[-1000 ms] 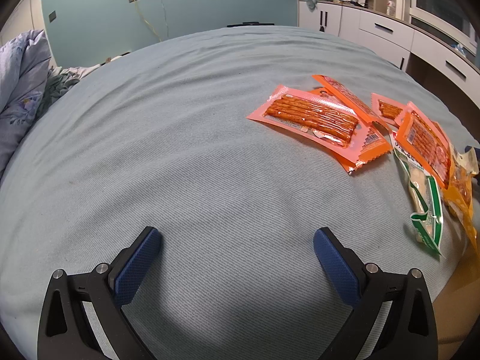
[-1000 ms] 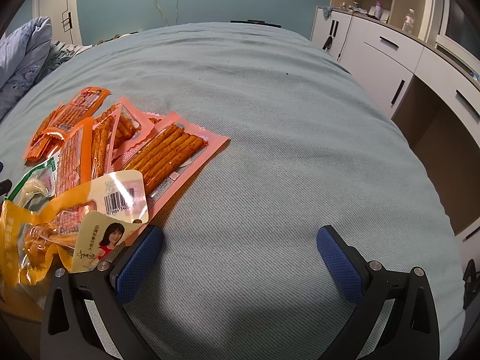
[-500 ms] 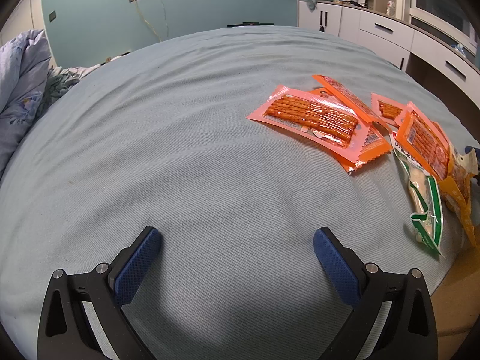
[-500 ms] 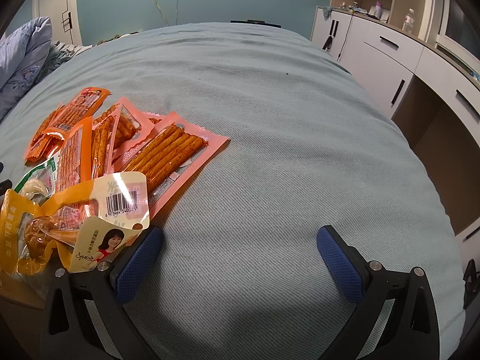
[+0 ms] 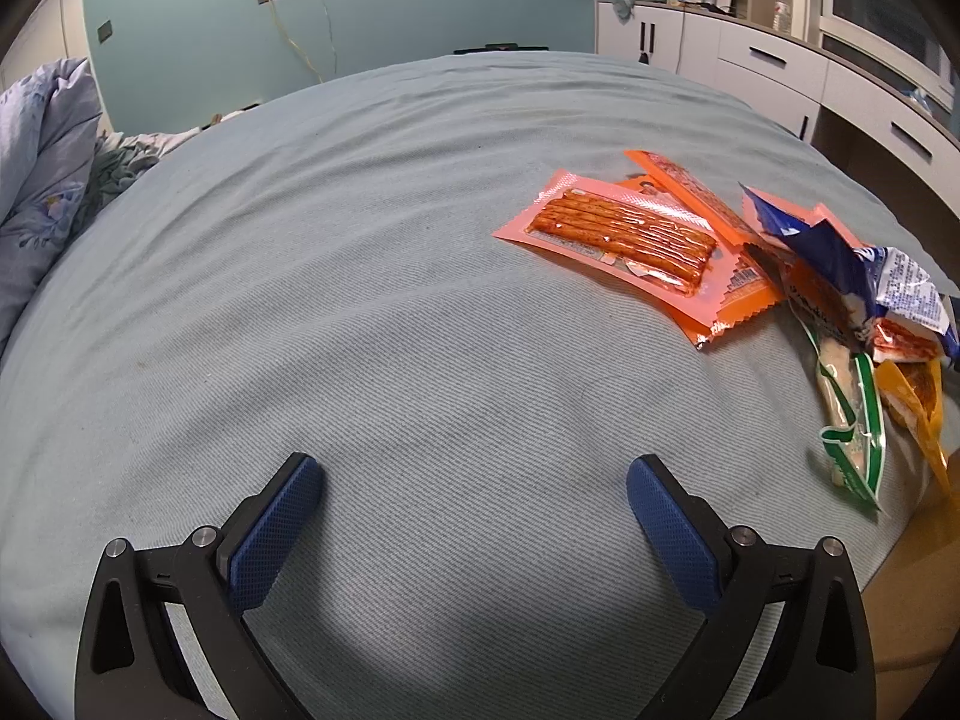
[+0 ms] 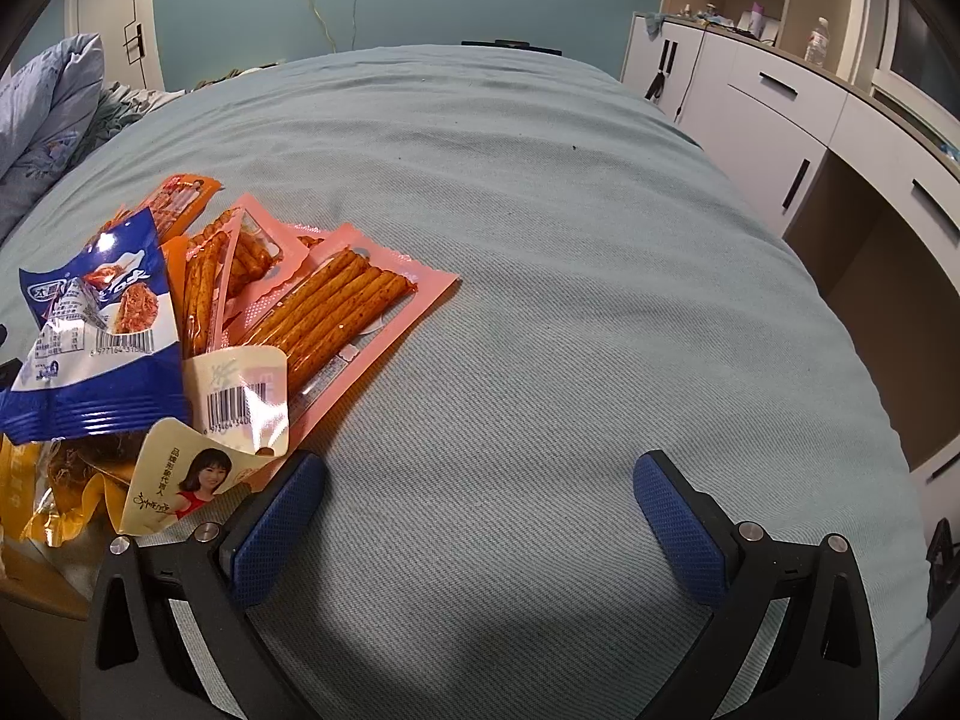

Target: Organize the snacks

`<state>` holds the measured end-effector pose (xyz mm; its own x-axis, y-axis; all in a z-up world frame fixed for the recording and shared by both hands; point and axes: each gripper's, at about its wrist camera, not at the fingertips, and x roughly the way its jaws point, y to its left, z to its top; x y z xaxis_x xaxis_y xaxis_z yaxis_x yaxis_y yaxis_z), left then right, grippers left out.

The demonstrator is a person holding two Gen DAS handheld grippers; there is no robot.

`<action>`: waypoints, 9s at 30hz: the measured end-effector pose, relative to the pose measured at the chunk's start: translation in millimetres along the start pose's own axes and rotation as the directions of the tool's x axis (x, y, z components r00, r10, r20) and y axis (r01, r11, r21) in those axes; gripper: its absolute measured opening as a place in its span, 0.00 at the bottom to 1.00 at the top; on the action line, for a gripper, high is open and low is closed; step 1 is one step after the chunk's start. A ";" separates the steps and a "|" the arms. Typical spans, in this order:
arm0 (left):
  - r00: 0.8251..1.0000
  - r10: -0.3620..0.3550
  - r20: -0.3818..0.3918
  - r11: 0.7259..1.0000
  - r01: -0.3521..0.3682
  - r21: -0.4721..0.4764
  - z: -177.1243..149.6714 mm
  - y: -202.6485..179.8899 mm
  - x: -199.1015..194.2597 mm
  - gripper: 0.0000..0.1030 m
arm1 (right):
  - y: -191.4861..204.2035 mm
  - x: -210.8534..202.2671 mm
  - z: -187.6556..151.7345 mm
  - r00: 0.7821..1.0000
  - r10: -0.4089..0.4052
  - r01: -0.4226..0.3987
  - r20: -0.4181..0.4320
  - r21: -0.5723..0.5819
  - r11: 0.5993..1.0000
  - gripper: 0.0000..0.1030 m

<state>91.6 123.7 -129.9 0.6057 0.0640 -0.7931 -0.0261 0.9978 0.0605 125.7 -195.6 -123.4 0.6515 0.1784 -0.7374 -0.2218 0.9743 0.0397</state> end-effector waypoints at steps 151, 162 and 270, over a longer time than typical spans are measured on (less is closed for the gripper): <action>0.901 -0.118 -0.418 0.984 0.050 -0.171 144.7 -89.0 46.4 0.31 | 43.9 -75.8 93.3 0.962 0.218 -0.178 -0.164 0.232 0.956 0.34; 0.947 -0.186 -0.262 0.962 0.122 -0.243 143.3 -55.8 -80.7 0.30 | 44.4 -93.4 80.7 0.968 0.210 -0.172 -0.137 0.250 0.953 0.34; 0.999 0.032 -0.042 0.998 -0.034 -0.052 51.7 -42.0 -143.0 0.98 | 52.3 -150.7 32.1 0.979 0.044 -0.014 -0.201 0.150 0.989 0.60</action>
<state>47.2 71.7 12.3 0.5707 0.0965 -0.8155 -0.0882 0.9945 0.0559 39.2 -167.1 11.4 0.4820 0.1898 -0.8554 -0.1196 0.9814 0.1503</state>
